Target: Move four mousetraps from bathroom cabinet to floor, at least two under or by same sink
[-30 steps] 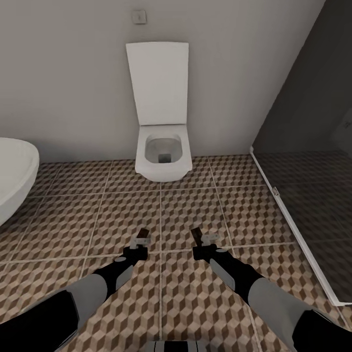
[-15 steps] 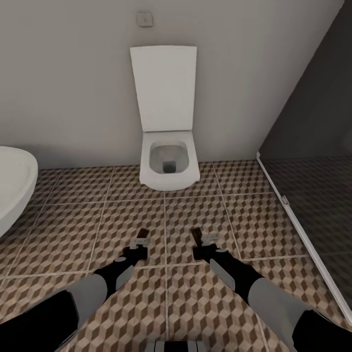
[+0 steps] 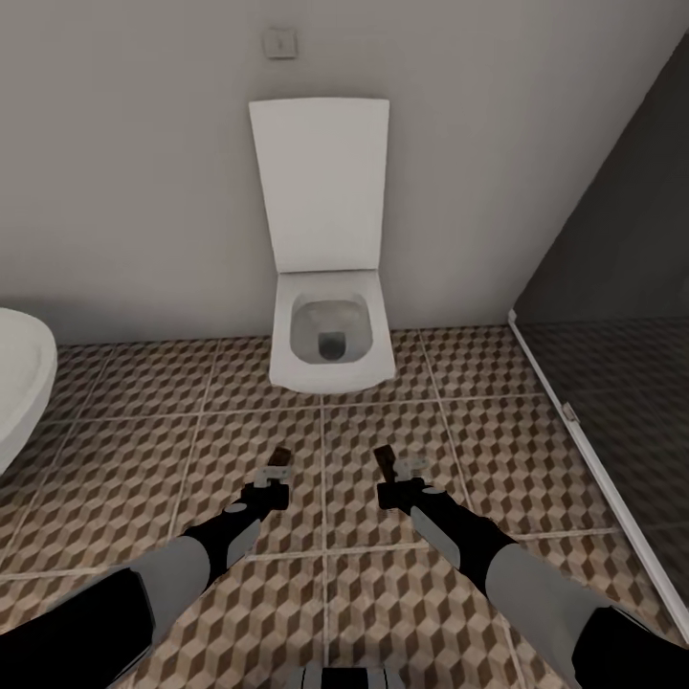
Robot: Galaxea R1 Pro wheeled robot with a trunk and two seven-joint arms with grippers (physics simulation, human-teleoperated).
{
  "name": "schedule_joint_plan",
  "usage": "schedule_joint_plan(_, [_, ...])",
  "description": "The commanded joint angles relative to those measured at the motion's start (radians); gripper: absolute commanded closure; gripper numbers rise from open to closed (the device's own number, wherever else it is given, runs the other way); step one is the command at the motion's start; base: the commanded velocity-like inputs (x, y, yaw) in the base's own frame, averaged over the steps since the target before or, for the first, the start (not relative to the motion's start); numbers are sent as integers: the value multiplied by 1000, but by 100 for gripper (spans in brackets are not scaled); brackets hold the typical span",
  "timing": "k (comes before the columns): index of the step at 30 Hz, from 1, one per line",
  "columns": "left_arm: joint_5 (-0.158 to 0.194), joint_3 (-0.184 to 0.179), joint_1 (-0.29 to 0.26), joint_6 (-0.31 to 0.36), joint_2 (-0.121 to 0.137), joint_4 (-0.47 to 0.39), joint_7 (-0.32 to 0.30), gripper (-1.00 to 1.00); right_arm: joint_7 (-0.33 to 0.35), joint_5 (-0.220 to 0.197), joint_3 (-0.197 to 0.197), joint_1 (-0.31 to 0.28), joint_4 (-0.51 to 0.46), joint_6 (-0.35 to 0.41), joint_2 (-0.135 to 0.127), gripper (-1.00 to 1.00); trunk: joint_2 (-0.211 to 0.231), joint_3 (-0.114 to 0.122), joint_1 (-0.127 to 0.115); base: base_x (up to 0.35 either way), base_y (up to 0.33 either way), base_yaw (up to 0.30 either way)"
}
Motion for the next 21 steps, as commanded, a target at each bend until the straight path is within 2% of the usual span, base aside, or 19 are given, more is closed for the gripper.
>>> schedule_joint_plan(1, [1, -9, 0, -2, 0, -1, 7, 100, -10, -10, 8, -1, -3, 2, -1, 100, 0, -1, 0, 244, 0, 0])
schedule_joint_plan(10, [1, -9, 0, -2, 0, -1, 7, 100, -10, -10, 8, -1, -3, 2, -1, 100, 0, -1, 0, 233, 0, 0])
schedule_joint_plan(21, [1, -9, 1, -4, 0, -1, 7, 100, -10, -10, 8, -1, -3, 2, -2, 100, 0, -1, 0, 31, 0, 0])
